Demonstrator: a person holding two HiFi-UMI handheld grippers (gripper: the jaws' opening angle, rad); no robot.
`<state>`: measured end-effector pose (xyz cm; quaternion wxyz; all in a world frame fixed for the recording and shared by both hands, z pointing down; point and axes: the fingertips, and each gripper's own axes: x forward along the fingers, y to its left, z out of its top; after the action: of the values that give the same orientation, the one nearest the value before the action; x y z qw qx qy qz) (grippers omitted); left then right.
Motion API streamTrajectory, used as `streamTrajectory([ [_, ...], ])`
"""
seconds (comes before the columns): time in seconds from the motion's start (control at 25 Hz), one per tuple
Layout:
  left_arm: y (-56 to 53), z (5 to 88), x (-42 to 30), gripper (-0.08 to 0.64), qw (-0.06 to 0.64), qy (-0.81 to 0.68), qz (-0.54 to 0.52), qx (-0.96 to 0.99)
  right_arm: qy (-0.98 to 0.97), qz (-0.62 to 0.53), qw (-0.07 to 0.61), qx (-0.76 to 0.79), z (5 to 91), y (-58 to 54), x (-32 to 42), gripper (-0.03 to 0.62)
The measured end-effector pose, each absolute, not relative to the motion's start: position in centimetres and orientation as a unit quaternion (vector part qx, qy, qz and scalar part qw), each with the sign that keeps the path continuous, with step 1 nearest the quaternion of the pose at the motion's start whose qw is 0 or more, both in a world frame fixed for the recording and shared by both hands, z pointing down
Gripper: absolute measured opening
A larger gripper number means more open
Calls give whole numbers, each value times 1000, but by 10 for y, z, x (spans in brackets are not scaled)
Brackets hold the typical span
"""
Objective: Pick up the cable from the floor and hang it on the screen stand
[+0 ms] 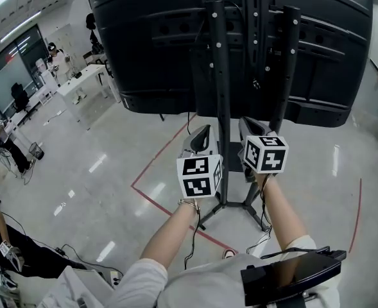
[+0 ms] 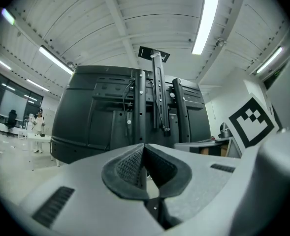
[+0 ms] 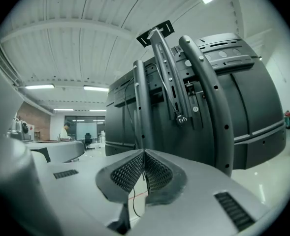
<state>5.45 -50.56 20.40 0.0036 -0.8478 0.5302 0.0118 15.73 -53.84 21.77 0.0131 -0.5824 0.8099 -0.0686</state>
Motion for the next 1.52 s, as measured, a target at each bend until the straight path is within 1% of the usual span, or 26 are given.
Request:
streamTrajectory([
  [0.24, -467, 244, 40, -1, -38, 519, 12, -854, 795, -54, -4, -604, 242, -478, 151, 23],
  [0.52, -442, 269, 59, -1, -87, 486, 12, -869, 775, -76, -9, -628, 265, -440, 157, 20],
  [0.72, -436, 263, 69, 0, -76, 481, 11, -873, 777, -73, -21, -624, 262, -439, 155, 18],
  [0.96, -442, 252, 65, 0, -55, 490, 8, -870, 784, -67, -15, -617, 252, -447, 152, 17],
  [1.32, -449, 253, 69, 0, -55, 491, 3, -870, 787, -70, -14, -612, 251, -454, 152, 17],
  [1.52, -450, 251, 73, 0, -70, 490, 18, -869, 789, -80, 0, -609, 249, -454, 140, 17],
])
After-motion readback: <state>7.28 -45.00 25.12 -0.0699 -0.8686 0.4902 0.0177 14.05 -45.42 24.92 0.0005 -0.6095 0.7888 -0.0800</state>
